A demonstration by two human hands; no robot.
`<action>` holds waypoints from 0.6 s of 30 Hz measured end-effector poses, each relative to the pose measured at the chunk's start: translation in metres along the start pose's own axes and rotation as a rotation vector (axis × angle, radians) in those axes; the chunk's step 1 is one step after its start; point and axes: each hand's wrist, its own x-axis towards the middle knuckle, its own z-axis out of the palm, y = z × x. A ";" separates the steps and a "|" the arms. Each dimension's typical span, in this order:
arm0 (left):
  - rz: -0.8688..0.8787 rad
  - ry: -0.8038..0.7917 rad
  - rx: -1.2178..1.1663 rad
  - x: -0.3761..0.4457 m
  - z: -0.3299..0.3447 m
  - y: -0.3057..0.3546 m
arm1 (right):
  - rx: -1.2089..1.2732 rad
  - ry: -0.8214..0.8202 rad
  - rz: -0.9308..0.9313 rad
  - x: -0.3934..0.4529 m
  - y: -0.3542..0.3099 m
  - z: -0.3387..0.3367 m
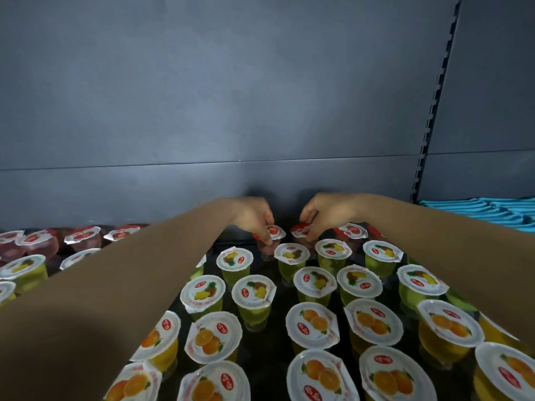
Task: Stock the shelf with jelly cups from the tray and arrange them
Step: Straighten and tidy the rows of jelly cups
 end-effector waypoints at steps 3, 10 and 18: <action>-0.026 -0.001 -0.023 -0.001 0.000 -0.006 | 0.025 -0.007 0.009 0.002 0.001 0.000; -0.099 -0.008 -0.061 -0.008 -0.002 -0.030 | 0.126 0.048 0.027 0.013 -0.004 0.007; -0.098 0.008 -0.083 -0.010 -0.002 -0.038 | 0.214 0.114 -0.008 0.030 -0.017 0.018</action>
